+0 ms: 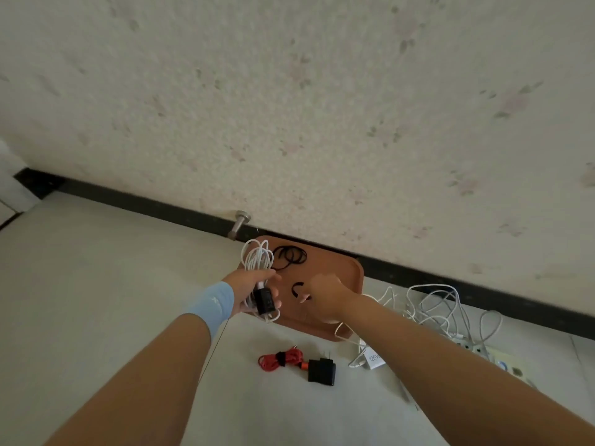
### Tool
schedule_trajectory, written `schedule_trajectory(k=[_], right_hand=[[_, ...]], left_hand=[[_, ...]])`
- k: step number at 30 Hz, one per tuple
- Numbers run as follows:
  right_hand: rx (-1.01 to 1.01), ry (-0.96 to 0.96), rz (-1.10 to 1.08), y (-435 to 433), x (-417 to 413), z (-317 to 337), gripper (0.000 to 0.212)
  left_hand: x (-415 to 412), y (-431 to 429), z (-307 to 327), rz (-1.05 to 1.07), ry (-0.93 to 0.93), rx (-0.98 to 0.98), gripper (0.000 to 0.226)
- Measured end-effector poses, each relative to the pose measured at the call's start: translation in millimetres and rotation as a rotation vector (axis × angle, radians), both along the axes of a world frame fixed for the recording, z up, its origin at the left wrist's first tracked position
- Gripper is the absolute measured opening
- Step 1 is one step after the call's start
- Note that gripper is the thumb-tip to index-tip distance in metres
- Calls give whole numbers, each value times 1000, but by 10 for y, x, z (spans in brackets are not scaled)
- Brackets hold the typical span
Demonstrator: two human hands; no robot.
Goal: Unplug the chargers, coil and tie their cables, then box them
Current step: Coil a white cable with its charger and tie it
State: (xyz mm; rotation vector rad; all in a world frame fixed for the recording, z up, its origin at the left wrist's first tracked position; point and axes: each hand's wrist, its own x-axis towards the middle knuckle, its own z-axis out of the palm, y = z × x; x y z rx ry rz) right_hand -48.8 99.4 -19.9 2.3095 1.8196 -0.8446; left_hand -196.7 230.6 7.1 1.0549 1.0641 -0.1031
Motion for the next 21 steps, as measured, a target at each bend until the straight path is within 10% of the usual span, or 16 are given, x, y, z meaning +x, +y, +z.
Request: schedule_trajectory(k=[11,21], right_hand=[[266,977,-736,-376,61,1344,23],[531,985,-831,-1026,-189,2672,34]], left_hand=[[270,-344,980,-169,0,252,34],[189,-926,2396,-245,-262,430,21]])
